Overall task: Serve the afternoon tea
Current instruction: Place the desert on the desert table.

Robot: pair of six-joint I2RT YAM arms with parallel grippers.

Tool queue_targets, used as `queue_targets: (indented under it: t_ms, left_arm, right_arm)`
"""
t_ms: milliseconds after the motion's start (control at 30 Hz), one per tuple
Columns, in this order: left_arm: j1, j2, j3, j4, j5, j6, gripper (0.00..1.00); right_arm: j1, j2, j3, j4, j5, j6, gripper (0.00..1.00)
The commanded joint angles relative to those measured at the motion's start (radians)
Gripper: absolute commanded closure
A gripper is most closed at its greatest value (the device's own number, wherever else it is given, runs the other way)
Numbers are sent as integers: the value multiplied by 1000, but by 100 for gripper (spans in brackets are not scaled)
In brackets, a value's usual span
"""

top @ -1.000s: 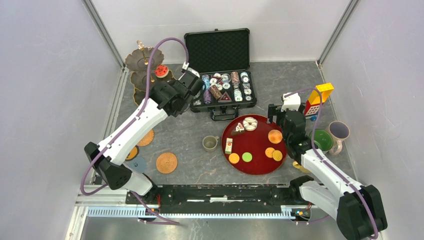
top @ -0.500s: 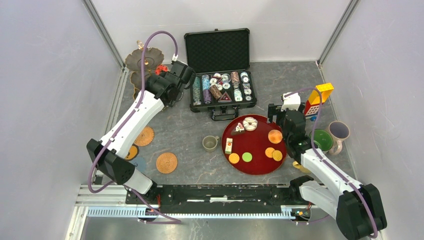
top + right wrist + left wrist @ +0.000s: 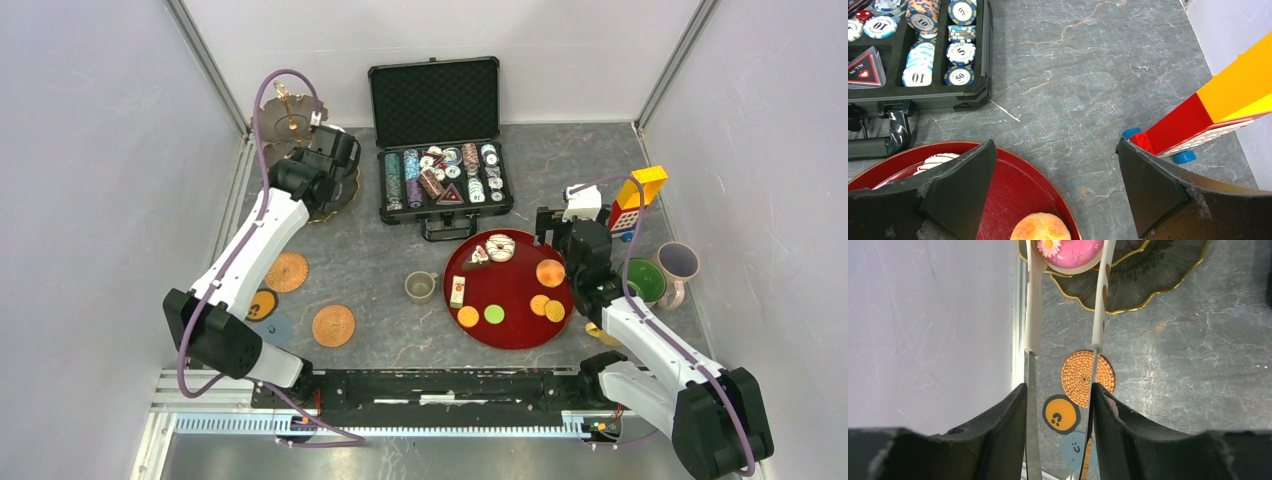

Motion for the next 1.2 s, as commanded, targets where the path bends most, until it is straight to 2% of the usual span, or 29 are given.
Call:
queue_targets:
  t_ms: [0, 400, 633, 833, 1167]
  left_arm:
    - [49, -82, -38, 143, 4, 38, 64]
    - [170, -74, -76, 250, 89, -15, 64]
    - [198, -103, -181, 374, 86, -32, 64]
    - [247, -129, -223, 461, 137, -3, 65]
    - [291, -99, -192, 531, 213, -17, 63]
  right_arm:
    - [-9, -4, 24, 34, -14, 10, 2]
    - [-14, -4, 22, 34, -22, 13, 2]
    - [-16, -2, 21, 35, -24, 14, 2]
    - [-16, 0, 19, 39, -33, 18, 2]
    - [-18, -6, 16, 39, -38, 19, 2]
